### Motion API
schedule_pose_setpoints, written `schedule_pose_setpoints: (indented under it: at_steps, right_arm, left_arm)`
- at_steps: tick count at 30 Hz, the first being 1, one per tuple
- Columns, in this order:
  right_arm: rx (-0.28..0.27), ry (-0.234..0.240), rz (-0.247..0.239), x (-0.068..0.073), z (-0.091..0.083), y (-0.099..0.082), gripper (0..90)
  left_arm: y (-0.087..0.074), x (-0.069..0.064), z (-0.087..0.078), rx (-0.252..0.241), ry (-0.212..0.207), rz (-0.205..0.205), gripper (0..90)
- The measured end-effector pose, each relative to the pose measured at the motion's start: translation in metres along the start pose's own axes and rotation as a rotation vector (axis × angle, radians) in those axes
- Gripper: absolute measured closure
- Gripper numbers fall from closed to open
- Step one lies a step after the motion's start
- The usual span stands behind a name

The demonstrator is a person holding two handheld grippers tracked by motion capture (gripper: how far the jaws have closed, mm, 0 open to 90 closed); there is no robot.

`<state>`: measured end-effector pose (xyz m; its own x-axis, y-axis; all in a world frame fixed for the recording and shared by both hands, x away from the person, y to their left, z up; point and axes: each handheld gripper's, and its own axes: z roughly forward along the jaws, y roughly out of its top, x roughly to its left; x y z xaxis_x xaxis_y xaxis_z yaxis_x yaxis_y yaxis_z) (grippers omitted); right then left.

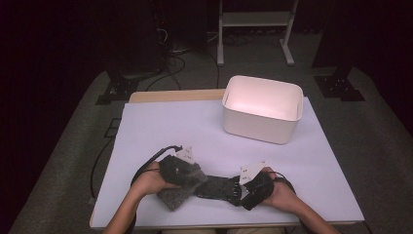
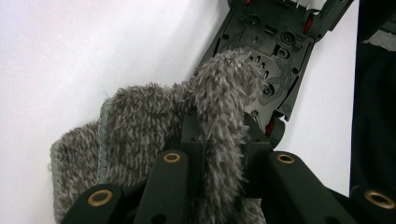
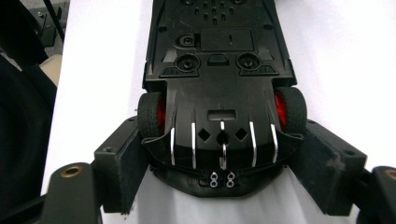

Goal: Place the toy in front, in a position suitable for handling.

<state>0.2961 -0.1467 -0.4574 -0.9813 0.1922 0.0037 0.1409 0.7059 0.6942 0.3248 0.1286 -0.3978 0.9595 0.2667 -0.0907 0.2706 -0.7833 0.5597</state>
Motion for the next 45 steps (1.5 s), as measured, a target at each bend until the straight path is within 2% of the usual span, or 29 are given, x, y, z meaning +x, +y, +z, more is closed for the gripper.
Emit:
schedule_pose_setpoints:
  at_steps: [8, 13, 21, 24, 31, 39, 45]
  right_arm:
    - [0.003, -0.001, -0.005, 0.0, 0.0, 0.0, 23.2]
    - [0.01, 0.0, -0.009, 0.0, 0.001, 0.001, 23.2]
    - [0.01, -0.001, -0.015, 0.0, 0.001, 0.001, 23.2]
    - [0.008, 0.002, -0.011, 0.0, 0.001, 0.001, 23.3]
    - [0.002, -0.001, -0.023, -0.001, 0.001, 0.0, 23.2]
    - [-0.001, 0.003, -0.025, -0.001, 0.001, 0.0, 23.2]
    - [0.0, 0.0, -0.029, -0.001, 0.001, 0.0, 23.1]
  left_arm:
    - [0.011, -0.004, 0.007, 0.01, -0.011, 0.027, 76.6]
    - [0.023, -0.006, 0.014, 0.013, -0.025, 0.05, 76.3]
    - [0.052, -0.011, 0.033, 0.025, -0.052, 0.103, 76.3]
    - [0.056, -0.009, 0.037, 0.026, -0.058, 0.108, 76.3]
    - [0.048, -0.005, 0.033, 0.014, -0.056, 0.081, 76.2]
    - [0.02, 0.004, 0.012, 0.007, -0.015, 0.021, 75.9]
    - [0.008, 0.006, 0.005, 0.005, -0.001, 0.002, 75.8]
